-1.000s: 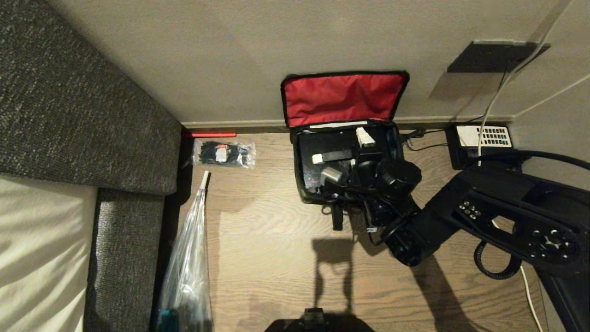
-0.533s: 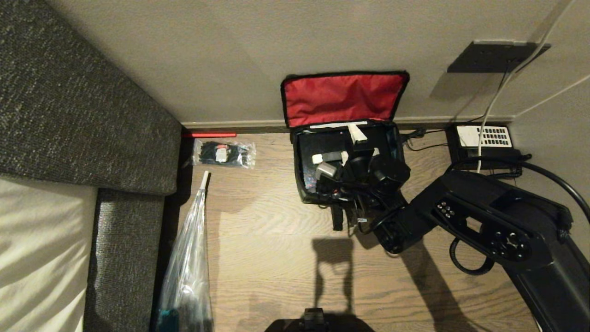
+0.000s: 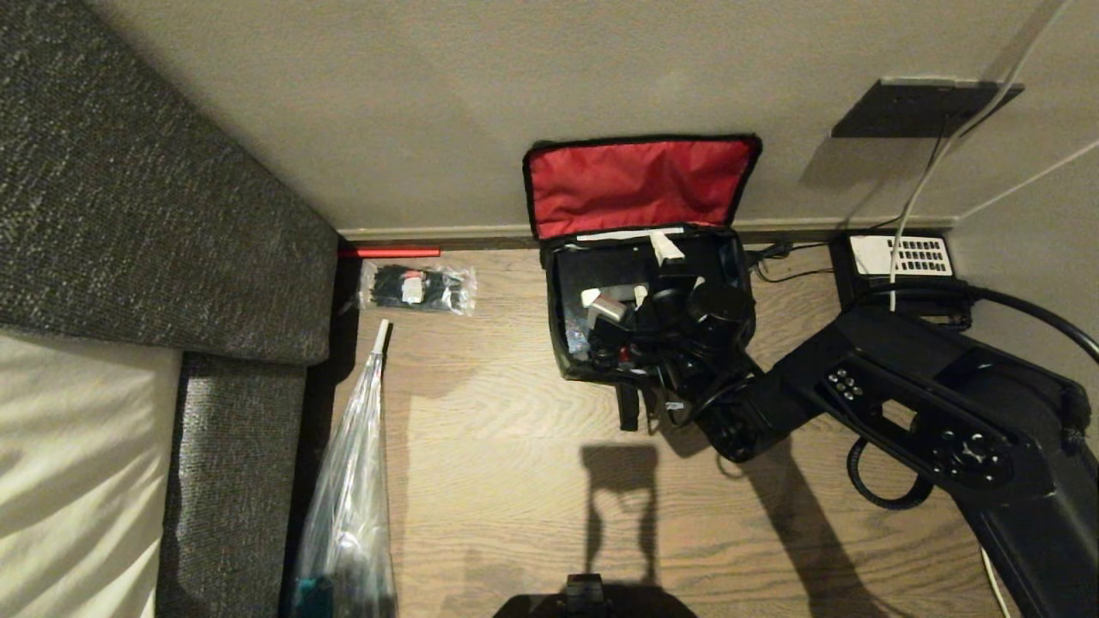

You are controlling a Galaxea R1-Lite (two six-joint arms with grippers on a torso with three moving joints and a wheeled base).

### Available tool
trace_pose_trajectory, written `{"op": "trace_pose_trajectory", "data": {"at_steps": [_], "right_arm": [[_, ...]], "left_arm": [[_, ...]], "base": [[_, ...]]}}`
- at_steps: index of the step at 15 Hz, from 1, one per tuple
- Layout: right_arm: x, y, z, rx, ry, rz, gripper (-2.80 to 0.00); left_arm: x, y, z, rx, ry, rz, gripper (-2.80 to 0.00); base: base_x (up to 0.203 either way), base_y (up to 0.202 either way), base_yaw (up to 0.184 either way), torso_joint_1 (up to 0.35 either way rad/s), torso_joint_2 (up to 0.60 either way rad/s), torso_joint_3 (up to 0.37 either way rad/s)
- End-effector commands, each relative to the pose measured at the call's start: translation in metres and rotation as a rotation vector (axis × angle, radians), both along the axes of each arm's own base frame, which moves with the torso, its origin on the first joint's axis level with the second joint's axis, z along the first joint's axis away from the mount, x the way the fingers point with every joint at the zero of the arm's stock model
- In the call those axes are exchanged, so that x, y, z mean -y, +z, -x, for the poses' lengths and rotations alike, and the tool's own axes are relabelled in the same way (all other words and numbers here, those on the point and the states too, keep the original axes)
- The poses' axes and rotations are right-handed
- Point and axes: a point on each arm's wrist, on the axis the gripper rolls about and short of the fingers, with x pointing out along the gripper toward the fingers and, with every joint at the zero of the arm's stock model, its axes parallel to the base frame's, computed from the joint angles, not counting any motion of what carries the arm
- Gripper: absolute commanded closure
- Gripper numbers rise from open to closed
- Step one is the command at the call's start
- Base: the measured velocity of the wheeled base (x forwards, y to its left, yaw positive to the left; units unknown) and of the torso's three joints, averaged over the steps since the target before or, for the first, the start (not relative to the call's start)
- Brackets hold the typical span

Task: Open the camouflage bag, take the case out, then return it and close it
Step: Grip the handle

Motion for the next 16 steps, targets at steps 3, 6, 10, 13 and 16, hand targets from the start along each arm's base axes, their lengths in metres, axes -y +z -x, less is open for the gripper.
{"op": "trace_pose_trajectory", "data": {"at_steps": [3, 6, 10, 13, 16], "right_arm": [[-0.003, 0.009, 0.013, -0.086, 0.015, -0.019, -2.80], [-0.002, 0.028, 0.015, -0.063, 0.014, -0.031, -2.80], [-0.003, 0.025, 0.011, -0.040, 0.011, -0.034, -2.80], [-0.006, 0.009, 0.006, -0.004, 0.010, -0.037, -2.80], [0.000, -0.016, -0.001, -0.009, -0.028, 0.067, -2.80]], "left_arm": [[0.000, -0.001, 0.000, -0.002, 0.001, 0.002, 0.00], [0.000, -0.001, 0.000, -0.002, 0.001, 0.000, 0.00], [0.000, -0.001, 0.000, -0.002, 0.001, 0.000, 0.00], [0.000, -0.001, 0.000, -0.001, 0.002, 0.000, 0.00], [0.000, -0.001, 0.000, -0.002, 0.001, 0.000, 0.00]], "base": [[0.000, 0.000, 0.000, 0.000, 0.00, 0.000], [0.000, 0.000, 0.000, 0.000, 0.00, 0.000], [0.000, 0.000, 0.000, 0.000, 0.00, 0.000], [0.000, 0.000, 0.000, 0.000, 0.00, 0.000], [0.000, 0.000, 0.000, 0.000, 0.00, 0.000]]}}
